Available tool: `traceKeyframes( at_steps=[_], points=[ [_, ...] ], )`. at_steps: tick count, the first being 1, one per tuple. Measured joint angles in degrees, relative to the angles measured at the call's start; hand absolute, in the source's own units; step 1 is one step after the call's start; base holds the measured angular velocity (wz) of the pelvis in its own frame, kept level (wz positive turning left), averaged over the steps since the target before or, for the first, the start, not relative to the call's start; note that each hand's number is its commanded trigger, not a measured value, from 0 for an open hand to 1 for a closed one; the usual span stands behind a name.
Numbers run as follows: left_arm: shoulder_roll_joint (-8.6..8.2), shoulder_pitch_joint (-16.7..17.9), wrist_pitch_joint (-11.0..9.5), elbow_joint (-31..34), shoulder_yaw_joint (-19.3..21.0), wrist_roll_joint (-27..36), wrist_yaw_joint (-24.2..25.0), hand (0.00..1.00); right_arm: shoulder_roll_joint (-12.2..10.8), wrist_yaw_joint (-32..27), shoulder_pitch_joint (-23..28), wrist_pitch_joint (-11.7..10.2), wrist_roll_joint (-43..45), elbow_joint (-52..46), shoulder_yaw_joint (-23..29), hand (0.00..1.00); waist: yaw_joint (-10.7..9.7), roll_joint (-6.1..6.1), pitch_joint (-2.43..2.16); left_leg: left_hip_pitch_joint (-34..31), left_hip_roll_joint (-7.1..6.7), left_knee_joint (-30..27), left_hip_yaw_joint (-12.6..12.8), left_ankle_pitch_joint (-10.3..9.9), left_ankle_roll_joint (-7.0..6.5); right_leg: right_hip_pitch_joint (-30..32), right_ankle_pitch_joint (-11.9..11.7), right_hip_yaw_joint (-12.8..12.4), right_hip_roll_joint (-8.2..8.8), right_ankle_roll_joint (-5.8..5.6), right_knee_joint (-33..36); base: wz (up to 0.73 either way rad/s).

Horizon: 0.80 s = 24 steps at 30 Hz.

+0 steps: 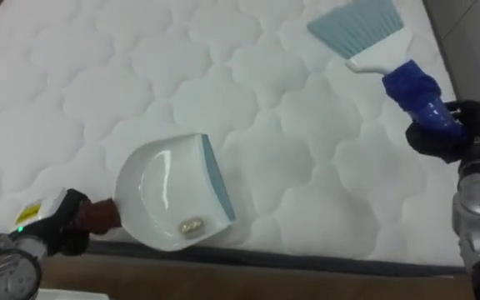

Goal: Clean bed

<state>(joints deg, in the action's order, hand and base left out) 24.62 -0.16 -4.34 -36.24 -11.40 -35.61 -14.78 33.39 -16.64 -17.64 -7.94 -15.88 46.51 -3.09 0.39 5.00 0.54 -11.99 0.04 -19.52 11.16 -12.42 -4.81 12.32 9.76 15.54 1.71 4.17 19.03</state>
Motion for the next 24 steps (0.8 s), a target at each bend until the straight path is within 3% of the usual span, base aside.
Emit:
traceKeyframes(
  at_steps=[1,4,10,14,19,24],
  points=[
    [-0.33,0.8,0.1,1.1,0.0,0.0,0.0,1.0,0.0,-0.5,0.0,0.4,0.0,-0.1,0.0,0.0,0.0,-0.06,-0.05,1.0,-0.01,0.6,0.1,0.0,0.03,-1.0,0.0,0.0,-0.13,0.0,-0.7,0.0],
    [-1.24,2.0,0.8,2.6,0.0,0.1,0.0,1.0,-0.1,-2.3,0.0,0.5,-0.1,-1.2,0.2,0.0,-0.1,-0.37,-0.25,2.7,-0.06,2.0,0.1,0.1,0.18,-2.9,-0.2,0.1,-0.43,-0.24,-2.3,0.0],
    [-1.97,3.4,1.7,3.7,0.2,0.5,0.3,1.0,-0.2,-3.4,0.4,0.6,-1.9,-3.5,0.6,0.0,-0.1,-1.69,-1.09,6.5,-0.26,4.8,-0.2,0.3,0.43,-6.5,-0.4,0.1,-0.85,-0.5,-4.4,0.01],
    [-2.07,4.1,1.7,4.0,2.2,1.2,0.3,1.0,-0.3,-3.4,2.7,0.6,-2.0,-8.6,0.6,0.0,0.2,-1.74,-1.11,7.6,-0.32,5.0,-0.3,0.5,0.7,-7.7,-0.4,0.1,-0.92,-0.5,-4.8,0.0],
    [-2.04,7.2,1.7,9.1,5.6,2.4,0.4,1.0,-0.3,-3.3,5.5,0.6,-1.8,-15.1,0.7,0.0,0.2,-1.85,-1.05,10.1,-0.41,6.2,-0.5,0.5,0.71,-10.3,-0.5,0.3,-1.13,-0.65,-6.4,0.01],
    [-2.06,8.0,1.7,10.4,5.9,3.0,0.4,1.0,-1.6,-3.2,5.6,0.6,-1.6,-19.5,0.7,0.0,0.2,-1.98,-0.93,11.7,-0.54,7.1,-0.6,0.4,0.7,-11.6,-0.4,0.2,-1.13,-0.73,-6.5,0.0]
  ],
)
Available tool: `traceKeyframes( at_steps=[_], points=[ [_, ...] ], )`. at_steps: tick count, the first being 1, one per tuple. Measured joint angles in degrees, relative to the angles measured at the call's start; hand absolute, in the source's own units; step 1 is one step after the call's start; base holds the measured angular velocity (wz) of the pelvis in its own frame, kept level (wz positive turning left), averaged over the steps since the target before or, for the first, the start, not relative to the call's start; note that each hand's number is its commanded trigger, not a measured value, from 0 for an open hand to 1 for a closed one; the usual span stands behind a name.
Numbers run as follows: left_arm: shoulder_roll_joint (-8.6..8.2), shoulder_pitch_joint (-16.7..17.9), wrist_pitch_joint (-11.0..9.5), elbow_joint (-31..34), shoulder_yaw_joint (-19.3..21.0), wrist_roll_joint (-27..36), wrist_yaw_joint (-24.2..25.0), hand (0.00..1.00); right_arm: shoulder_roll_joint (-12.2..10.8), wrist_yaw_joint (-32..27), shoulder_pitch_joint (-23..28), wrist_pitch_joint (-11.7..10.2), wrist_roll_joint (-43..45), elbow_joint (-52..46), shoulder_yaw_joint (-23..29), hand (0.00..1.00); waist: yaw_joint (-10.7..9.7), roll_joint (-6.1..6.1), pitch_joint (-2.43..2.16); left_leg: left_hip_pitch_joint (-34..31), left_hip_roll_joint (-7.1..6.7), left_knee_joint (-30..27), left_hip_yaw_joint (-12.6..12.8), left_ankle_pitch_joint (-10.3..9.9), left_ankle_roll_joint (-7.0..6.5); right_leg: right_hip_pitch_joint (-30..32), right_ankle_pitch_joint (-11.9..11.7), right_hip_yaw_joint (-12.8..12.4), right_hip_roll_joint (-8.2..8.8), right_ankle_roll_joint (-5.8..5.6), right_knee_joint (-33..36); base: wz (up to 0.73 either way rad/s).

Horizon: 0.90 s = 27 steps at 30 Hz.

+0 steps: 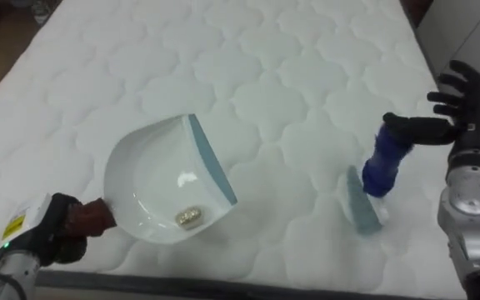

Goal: Clean bed

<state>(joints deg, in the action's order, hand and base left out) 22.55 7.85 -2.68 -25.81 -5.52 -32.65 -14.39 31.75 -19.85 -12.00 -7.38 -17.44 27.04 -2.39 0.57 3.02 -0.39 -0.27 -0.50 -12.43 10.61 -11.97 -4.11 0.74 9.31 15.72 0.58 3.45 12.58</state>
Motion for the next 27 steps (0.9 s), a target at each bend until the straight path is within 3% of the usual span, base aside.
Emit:
traceKeyframes(
  at_steps=[5,6,12,16,19,21,23,24,25,26,27],
  points=[
    [-0.03,1.4,-0.9,3.6,0.5,-0.9,0.1,1.0,-1.5,0.0,0.3,0.0,5.1,-1.1,1.4,0.0,0.0,-0.48,0.37,-0.6,-0.36,0.0,-2.0,0.0,-0.03,-0.1,0.0,-0.1,0.1,-0.28,0.1,0.16],
    [-0.03,1.6,-1.6,3.7,1.1,-0.7,0.1,1.0,-2.7,-0.1,0.7,0.0,6.7,-2.4,2.0,0.0,0.4,-0.56,0.42,-0.6,-0.41,0.2,-2.2,0.0,-0.02,-0.3,0.0,-0.1,0.09,-0.43,0.2,0.19],
    [-1.21,1.7,-2.1,4.0,1.0,-0.6,0.1,1.0,-3.5,-0.4,3.9,-0.2,13.7,-7.1,5.0,0.0,-2.3,-0.78,0.5,-2.1,-2.62,-1.2,-11.8,0.7,-0.18,-2.6,1.2,-0.2,0.8,-1.89,0.1,0.77],
    [-1.23,1.8,-2.3,4.0,1.1,-0.7,0.1,1.0,-3.5,-3.0,5.0,-0.2,14.2,-10.3,7.0,0.0,-1.2,-0.42,0.57,-2.3,-3.69,-1.2,-15.8,1.5,-0.14,-3.6,1.8,-1.6,0.63,-2.34,0.0,0.59],
    [-1.64,1.9,-2.4,4.0,1.5,-0.8,0.1,1.0,-4.8,-3.4,7.5,-1.3,14.5,-15.7,7.0,0.0,0.9,-0.15,0.6,-3.7,-3.75,-2.7,-16.7,1.6,-0.01,-3.6,1.8,-1.0,0.38,-2.35,0.0,0.37],
    [-2.33,1.9,-2.4,4.5,1.5,-0.9,0.1,1.0,-5.8,-3.7,8.8,-2.0,16.1,-17.1,7.0,0.0,1.2,-0.08,0.57,-5.2,-4.18,-5.2,-18.8,1.6,0.01,-3.6,1.8,0.5,0.31,-2.26,1.2,0.73],
    [-3.68,1.6,-2.6,4.5,1.5,-0.8,0.0,1.0,-6.9,-4.4,9.1,-2.5,17.3,-16.9,7.0,0.0,1.7,-0.22,0.85,-5.9,-5.06,-7.4,-24.5,1.8,0.25,-0.1,3.7,-1.8,-0.16,-1.91,7.0,0.89],
    [-4.23,1.1,-2.7,4.4,1.1,-0.7,0.0,1.0,-7.2,-4.8,9.8,-4.1,17.7,-16.6,7.0,0.0,1.7,-0.03,0.84,-7.1,-6.24,-8.2,-30.4,2.4,1.3,2.7,4.2,-8.1,-2.94,-0.37,6.7,1.18],
    [-4.44,0.5,-3.0,4.4,1.0,-0.6,-0.1,1.0,-7.1,-5.2,10.3,-5.8,17.6,-16.6,7.0,0.0,1.1,1.23,0.75,-8.8,-7.78,-8.2,-32.6,3.0,2.43,6.0,1.3,-10.9,-3.82,0.6,4.0,1.7],
    [-5.56,0.3,-3.4,3.9,1.0,-0.6,0.1,1.0,-6.7,-5.8,10.4,-7.0,17.7,-16.6,7.2,0.0,-0.6,0.15,1.46,-11.5,-6.49,-13.3,-24.4,0.8,2.23,7.3,0.6,-4.5,-2.41,3.63,5.6,1.5],
    [-5.71,0.6,-3.5,3.8,0.9,-0.6,0.3,1.0,-7.1,-6.4,11.0,-7.0,17.6,-16.6,7.1,0.0,-0.7,-0.37,1.57,-12.4,-4.56,-17.3,-18.3,-1.1,2.37,7.1,1.2,-1.7,-2.06,4.0,6.4,1.09]
  ],
)
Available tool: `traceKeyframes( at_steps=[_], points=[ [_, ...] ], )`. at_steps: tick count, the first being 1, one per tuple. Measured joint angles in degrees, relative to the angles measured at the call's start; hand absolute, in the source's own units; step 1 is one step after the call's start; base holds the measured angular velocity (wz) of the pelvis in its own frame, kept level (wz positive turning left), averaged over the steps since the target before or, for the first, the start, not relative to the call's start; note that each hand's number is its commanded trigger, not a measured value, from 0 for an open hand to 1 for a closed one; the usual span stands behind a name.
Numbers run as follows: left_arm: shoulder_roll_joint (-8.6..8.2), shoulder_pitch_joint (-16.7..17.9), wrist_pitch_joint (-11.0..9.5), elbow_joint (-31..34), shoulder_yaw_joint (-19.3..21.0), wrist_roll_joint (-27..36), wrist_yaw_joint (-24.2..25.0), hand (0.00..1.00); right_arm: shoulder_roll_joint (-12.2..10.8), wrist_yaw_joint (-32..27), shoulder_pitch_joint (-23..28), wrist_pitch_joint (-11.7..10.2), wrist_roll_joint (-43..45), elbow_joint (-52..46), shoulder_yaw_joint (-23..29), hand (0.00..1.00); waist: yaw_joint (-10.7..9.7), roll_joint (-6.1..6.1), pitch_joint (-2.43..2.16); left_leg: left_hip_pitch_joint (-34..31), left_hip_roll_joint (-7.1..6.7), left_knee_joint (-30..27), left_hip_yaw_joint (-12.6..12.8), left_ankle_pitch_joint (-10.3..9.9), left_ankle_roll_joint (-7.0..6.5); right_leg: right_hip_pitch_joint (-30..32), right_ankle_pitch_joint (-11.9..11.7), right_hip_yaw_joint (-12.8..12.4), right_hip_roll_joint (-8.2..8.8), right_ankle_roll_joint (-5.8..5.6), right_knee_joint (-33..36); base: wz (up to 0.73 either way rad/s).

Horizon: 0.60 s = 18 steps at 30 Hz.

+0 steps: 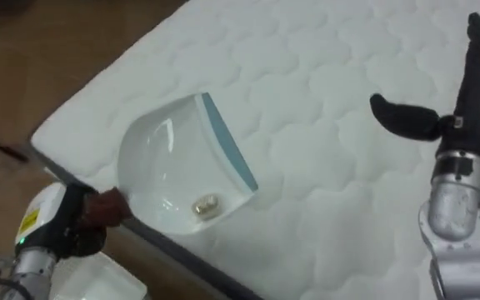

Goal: Clean bed

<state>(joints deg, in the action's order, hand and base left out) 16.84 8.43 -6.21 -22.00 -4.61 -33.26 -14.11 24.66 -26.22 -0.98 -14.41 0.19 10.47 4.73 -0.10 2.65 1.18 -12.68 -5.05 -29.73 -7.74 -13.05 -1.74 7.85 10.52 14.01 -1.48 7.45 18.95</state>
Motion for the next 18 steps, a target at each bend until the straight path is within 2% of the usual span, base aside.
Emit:
traceKeyframes(
  at_steps=[1,2,3,4,5,6,7,8,9,10,11,13,15,17,18],
  points=[
    [0.18,0.8,-0.1,0.0,0.2,0.4,0.2,1.0,-0.9,0.1,1.0,0.0,-0.1,-0.1,-0.5,0.0,0.5,-0.58,0.02,-0.1,4.5,-7.4,9.6,-3.5,0.21,-0.7,1.2,4.4,0.06,0.76,0.9,0.53],
    [0.28,0.8,-0.2,-0.1,0.2,1.0,0.3,1.0,-1.3,0.3,1.5,0.0,0.0,-0.5,-0.5,0.0,0.3,-0.88,0.02,0.1,6.65,-10.6,12.8,-4.7,0.5,-1.1,1.9,6.9,0.18,0.87,0.9,0.76],
    [0.2,0.8,-0.7,0.0,0.9,1.2,0.2,1.0,-2.1,0.7,2.3,0.0,0.0,-1.0,-0.4,0.0,-1.1,-1.27,-0.03,0.9,10.52,-14.2,16.6,-6.1,1.15,-1.3,2.5,11.9,0.49,0.9,0.8,1.32],
    [0.19,0.6,-1.7,-0.1,1.7,1.2,0.3,1.0,-2.5,1.7,3.0,0.1,0.1,-1.1,-0.2,0.0,-3.1,-1.55,0.02,2.5,13.16,-13.7,18.7,-7.5,2.21,-1.5,2.8,16.3,1.04,0.71,0.8,1.52],
    [0.17,0.6,-2.0,-0.1,1.7,1.2,0.3,1.0,-2.6,2.1,3.6,0.2,0.1,-1.1,0.2,0.0,-4.1,-1.57,0.01,3.5,14.27,-12.4,19.8,-8.1,2.8,-1.5,2.9,18.1,1.39,0.59,0.8,1.6],
    [0.01,0.6,-2.3,-0.1,1.5,1.3,0.3,1.0,-2.6,3.1,4.6,0.6,-0.5,-1.1,0.7,0.0,-5.1,-1.56,0.01,5.6,15.62,-8.7,22.4,-9.1,3.92,-1.6,3.0,20.8,2.18,0.21,1.0,1.28],
    [-0.06,0.7,-2.3,-0.1,1.1,2.1,0.3,1.0,-2.7,3.8,5.2,1.1,-1.5,-1.2,0.8,0.0,-5.3,-1.52,0.0,6.6,15.4,-4.4,24.6,-9.3,3.91,-1.8,2.9,22.1,2.82,-0.34,1.1,1.11],
    [-0.13,0.7,-2.3,-0.1,0.9,2.2,0.2,1.0,-2.7,4.2,5.4,1.4,-1.8,-1.5,0.7,0.0,-5.4,-1.53,0.0,7.0,15.07,-2.8,25.0,-9.3,3.9,-1.8,2.8,22.2,3.04,-0.62,1.1,0.91],
    [-0.43,0.7,-2.3,0.0,0.8,2.4,0.0,1.0,-2.8,4.9,5.5,1.5,-2.5,-1.8,0.5,0.0,-5.1,-1.56,-0.02,7.6,14.09,0.1,24.8,-9.2,3.6,-1.6,2.6,22.0,3.44,-0.98,1.1,0.66],
    [-0.58,0.7,-2.3,0.0,0.6,2.7,-0.5,1.0,-2.8,5.7,5.5,1.5,-2.9,-1.8,-0.2,0.0,-4.2,-1.14,-0.24,7.8,13.15,1.5,24.7,-8.2,2.61,-1.3,2.3,21.1,3.94,-1.15,1.1,0.52],
    [-0.62,0.7,-2.3,0.0,0.4,2.7,-0.7,1.0,-2.8,6.1,5.5,1.5,-3.2,-1.9,-0.6,0.0,-3.6,-1.11,-0.27,7.9,12.81,2.1,24.6,-7.9,2.5,-1.3,2.2,20.8,4.12,-1.2,1.1,0.36],
    [-0.67,0.7,-2.4,0.1,-0.1,2.7,-1.4,1.0,-2.8,7.5,5.7,1.5,-4.0,-1.8,-2.4,0.0,-2.5,-1.12,-0.33,8.0,11.17,3.7,22.6,-6.6,1.87,-1.3,1.9,19.4,4.94,-1.59,1.4,0.5],
    [-0.66,0.7,-2.5,0.1,0.0,3.4,-1.6,1.0,-2.9,7.7,5.7,1.5,-4.2,-1.8,-4.3,0.0,-1.8,-1.0,-0.43,8.2,10.19,5.1,21.5,-5.6,1.64,-1.4,1.6,18.2,5.38,-1.74,1.7,0.46],
    [-0.66,0.7,-2.5,0.1,0.0,4.4,-1.8,1.0,-3.3,7.8,5.7,1.5,-3.4,-1.6,-6.0,0.0,-0.9,-0.99,-0.44,8.3,9.89,5.2,20.6,-5.4,1.55,-1.7,1.6,17.7,5.53,-1.92,1.8,0.41],
    [-0.81,0.7,-2.5,0.1,0.0,4.5,-1.8,1.0,-4.3,8.4,5.7,1.5,-3.0,-1.1,-6.2,0.0,-1.1,-0.93,-0.48,8.0,9.43,5.0,18.8,-5.3,1.36,-2.1,1.8,16.9,5.64,-2.34,2.0,0.68]
  ],
)
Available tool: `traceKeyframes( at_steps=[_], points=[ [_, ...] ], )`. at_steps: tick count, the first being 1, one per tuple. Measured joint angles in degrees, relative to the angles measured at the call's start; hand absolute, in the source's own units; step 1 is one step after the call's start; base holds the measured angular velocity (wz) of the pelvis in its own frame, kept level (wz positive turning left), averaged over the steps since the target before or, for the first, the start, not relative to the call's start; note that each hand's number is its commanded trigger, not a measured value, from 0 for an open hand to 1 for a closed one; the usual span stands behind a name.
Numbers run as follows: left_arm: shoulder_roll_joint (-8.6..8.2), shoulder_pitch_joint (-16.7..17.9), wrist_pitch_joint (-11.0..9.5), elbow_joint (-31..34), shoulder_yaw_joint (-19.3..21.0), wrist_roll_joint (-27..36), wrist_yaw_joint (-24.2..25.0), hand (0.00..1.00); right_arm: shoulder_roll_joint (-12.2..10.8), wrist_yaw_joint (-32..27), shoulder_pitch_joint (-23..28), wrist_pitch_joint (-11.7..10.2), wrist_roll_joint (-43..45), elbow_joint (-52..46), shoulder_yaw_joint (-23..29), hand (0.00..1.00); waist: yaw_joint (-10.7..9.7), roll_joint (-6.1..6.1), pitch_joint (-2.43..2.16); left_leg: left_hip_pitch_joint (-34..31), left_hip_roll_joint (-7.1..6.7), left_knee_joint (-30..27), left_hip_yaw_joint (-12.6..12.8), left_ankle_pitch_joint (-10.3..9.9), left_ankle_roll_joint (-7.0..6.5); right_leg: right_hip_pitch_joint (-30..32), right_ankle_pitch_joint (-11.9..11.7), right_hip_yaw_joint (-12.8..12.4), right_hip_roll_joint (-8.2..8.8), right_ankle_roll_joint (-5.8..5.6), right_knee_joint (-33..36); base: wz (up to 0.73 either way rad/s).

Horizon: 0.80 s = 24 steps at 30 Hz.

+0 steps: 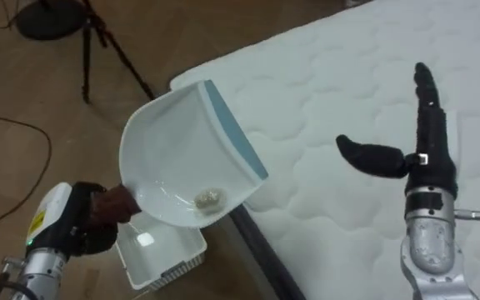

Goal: Clean bed

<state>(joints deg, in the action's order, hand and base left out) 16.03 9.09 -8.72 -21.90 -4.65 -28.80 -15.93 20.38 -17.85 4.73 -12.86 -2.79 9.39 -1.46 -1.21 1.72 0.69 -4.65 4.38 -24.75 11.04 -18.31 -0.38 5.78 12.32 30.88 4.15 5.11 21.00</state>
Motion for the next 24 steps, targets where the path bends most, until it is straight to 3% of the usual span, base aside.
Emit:
traceKeyframes(
  at_steps=[3,7,10,11,14,15,16,17,18,19,20,21,24],
  points=[
    [-0.27,0.0,0.0,0.0,-0.2,0.0,0.0,1.0,-2.4,0.3,0.1,0.8,-0.1,1.2,-0.4,0.0,-0.6,0.33,-0.08,-1.0,-0.82,-1.1,-3.3,0.0,-0.06,-0.1,0.5,-3.2,0.29,-1.22,1.5,0.76],
    [-0.2,-0.1,0.0,-0.1,-0.1,0.0,0.1,1.0,-2.6,1.5,0.9,2.3,-0.7,1.3,-1.9,0.0,0.1,0.38,-0.17,-1.8,-2.11,-2.5,-7.0,-0.3,-0.51,1.1,1.4,-11.5,0.46,-2.67,6.3,0.54],
    [-0.22,-0.1,0.0,-0.1,-0.1,-0.1,0.1,1.0,-2.6,1.6,0.9,2.4,-1.6,1.4,-2.8,0.0,1.5,0.17,-0.19,-2.0,-3.06,-2.6,-8.5,-0.3,-0.83,1.2,1.3,-12.0,0.86,-3.19,7.6,0.42],
    [-0.22,0.0,0.0,-0.1,-0.1,-0.3,0.2,1.0,-2.6,1.5,0.9,2.5,-0.5,1.6,-2.7,0.0,1.4,-0.07,-0.33,-2.7,-3.54,-2.7,-10.2,0.0,-1.26,1.1,1.2,-11.6,1.02,-3.34,7.7,0.63],
    [-0.16,-0.5,0.0,-0.1,-0.3,-0.5,0.7,1.0,-2.5,1.5,0.8,2.5,0.5,2.8,-2.7,0.0,0.9,-0.67,-0.12,-4.0,-4.42,-4.1,-13.9,0.3,-1.8,1.4,0.9,-12.7,1.19,-4.36,8.8,0.67],
    [0.13,-0.6,0.1,-0.1,-0.7,-0.5,0.7,1.0,-2.6,1.7,1.0,2.5,0.5,4.0,-2.7,0.0,0.6,-1.28,0.21,-3.7,-5.05,-4.6,-16.4,0.3,-1.98,3.3,1.5,-14.3,1.04,-6.18,11.4,0.72],
    [0.67,-0.7,0.1,-0.1,-0.8,-0.4,0.7,1.0,-2.6,2.2,1.1,2.6,0.5,5.0,-2.8,0.0,0.3,-1.36,0.14,-4.1,-5.34,-5.1,-18.1,0.3,-1.99,5.2,2.8,-18.5,-0.88,-7.01,10.4,0.7],
    [1.02,-0.8,0.1,-0.1,-0.8,-0.1,0.6,1.0,-2.6,2.5,1.1,2.6,0.5,5.1,-2.8,0.0,0.3,-1.18,0.04,-4.4,-5.42,-5.2,-18.5,0.3,-1.98,6.6,2.8,-20.1,-1.72,-6.75,9.3,0.63],
    [1.88,-0.8,0.1,-0.3,-0.8,0.0,0.6,1.0,-2.6,2.9,0.9,2.6,0.5,5.1,-2.9,0.0,0.1,-0.8,0.01,-5.0,-6.16,-5.6,-19.3,0.2,-1.89,9.3,1.2,-22.1,-2.55,-6.26,6.9,0.54],
    [2.53,-0.8,0.1,-0.8,-0.8,0.0,0.6,1.0,-2.6,3.0,0.8,2.5,0.5,5.1,-2.9,0.0,-0.1,0.03,0.25,-4.9,-7.38,-6.3,-19.7,-0.4,-1.71,10.8,-4.0,-23.3,-2.34,-4.78,5.5,0.58],
    [2.33,-0.7,0.1,-1.3,-0.8,0.0,0.6,1.0,-2.4,3.0,0.8,2.4,0.6,5.3,-2.8,0.0,-0.2,-0.44,0.34,-5.0,-7.46,-7.1,-20.2,-1.1,-1.62,10.8,-4.0,-23.2,-2.16,-3.56,6.6,0.39],
    [2.31,-0.6,0.1,-2.2,-1.0,0.0,0.6,1.0,-2.3,2.9,0.8,2.4,1.0,5.9,-2.9,0.0,0.1,-1.21,-0.07,-5.2,-7.0,-8.0,-20.5,-2.1,-1.05,10.6,-2.4,-22.6,-2.45,-3.36,6.9,0.2],
    [2.71,-0.9,0.2,-2.5,-0.6,1.8,0.5,1.0,-2.1,3.0,0.6,2.4,1.2,5.8,-4.1,0.0,0.9,-1.81,0.15,-6.0,-6.18,-8.6,-20.7,-3.0,0.16,11.1,-0.7,-20.7,-2.8,-2.25,8.1,0.2]
  ],
)
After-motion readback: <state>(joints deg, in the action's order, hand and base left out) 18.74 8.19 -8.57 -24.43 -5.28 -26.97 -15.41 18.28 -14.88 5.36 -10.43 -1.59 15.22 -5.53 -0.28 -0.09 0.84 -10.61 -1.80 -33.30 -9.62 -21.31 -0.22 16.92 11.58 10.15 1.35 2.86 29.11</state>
